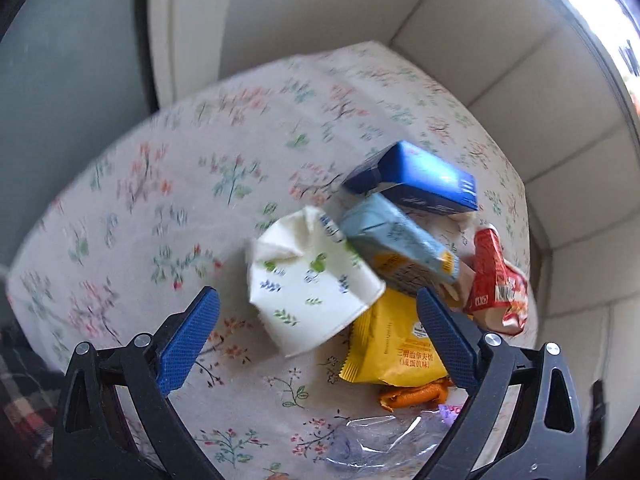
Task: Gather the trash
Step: 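Grasp the white paper cup with green leaf print using the left gripper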
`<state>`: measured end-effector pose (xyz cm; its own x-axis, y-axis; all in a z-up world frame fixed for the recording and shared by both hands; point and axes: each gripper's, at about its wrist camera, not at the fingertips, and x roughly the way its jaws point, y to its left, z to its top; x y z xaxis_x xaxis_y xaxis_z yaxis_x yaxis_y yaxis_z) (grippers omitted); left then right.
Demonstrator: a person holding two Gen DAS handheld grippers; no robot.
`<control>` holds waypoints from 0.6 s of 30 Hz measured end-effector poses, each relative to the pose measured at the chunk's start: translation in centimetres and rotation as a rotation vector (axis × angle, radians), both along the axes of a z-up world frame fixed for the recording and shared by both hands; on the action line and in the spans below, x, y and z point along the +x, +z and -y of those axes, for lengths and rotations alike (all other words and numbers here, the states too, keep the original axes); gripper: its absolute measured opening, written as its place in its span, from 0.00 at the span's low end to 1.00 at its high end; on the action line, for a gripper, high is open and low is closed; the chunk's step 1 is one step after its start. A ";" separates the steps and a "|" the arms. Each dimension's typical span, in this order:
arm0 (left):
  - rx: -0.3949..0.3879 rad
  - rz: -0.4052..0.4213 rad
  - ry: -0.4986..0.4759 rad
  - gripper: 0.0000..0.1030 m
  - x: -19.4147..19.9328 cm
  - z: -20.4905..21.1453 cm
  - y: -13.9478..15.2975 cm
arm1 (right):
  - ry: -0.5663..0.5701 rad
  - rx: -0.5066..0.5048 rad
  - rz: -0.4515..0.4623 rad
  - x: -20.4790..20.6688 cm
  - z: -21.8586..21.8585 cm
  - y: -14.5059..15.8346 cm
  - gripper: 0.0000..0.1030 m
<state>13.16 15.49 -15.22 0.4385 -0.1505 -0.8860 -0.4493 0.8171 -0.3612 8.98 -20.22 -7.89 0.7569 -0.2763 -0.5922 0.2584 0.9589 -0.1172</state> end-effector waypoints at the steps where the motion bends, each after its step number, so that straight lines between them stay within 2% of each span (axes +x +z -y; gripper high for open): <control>1: -0.040 -0.016 0.015 0.89 -0.1 -0.4 -0.7 | 0.003 0.003 -0.005 0.1 0.0 -0.1 0.93; 4: -0.114 -0.058 0.043 0.86 -0.1 -0.6 -2.3 | 0.007 0.012 -0.019 0.4 -0.1 -0.5 0.93; 7: -0.213 -0.076 0.064 0.74 0.2 -0.6 -3.6 | 0.003 0.022 -0.030 0.7 0.0 -0.7 0.93; 9: -0.274 -0.077 0.091 0.70 0.4 -0.5 -4.1 | -0.001 0.034 -0.042 0.9 0.2 -0.9 0.93; 11: -0.286 -0.060 0.101 0.63 0.5 -0.5 -3.9 | -0.003 0.040 -0.052 1.1 0.2 -1.2 0.93; 12: -0.296 -0.043 0.089 0.54 0.7 -0.4 -3.7 | -0.003 0.040 -0.059 1.2 0.2 -1.3 0.93; 14: -0.300 -0.023 0.069 0.45 0.8 -0.4 -3.5 | 0.000 0.039 -0.068 1.4 0.1 -1.6 0.93; 15: -0.298 -0.011 0.050 0.37 0.8 -0.4 -3.3 | 0.003 0.039 -0.073 1.5 0.0 -1.7 0.93; 18: -0.292 0.017 0.023 0.33 0.6 -0.7 -2.8 | 0.015 0.040 -0.086 1.9 -0.5 -2.1 0.93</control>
<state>13.72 16.22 -18.05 0.4592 -0.3880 -0.7991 -0.4587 0.6668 -0.5874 10.89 -19.74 -9.97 0.7063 -0.2406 -0.6658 0.2350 0.9668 -0.1001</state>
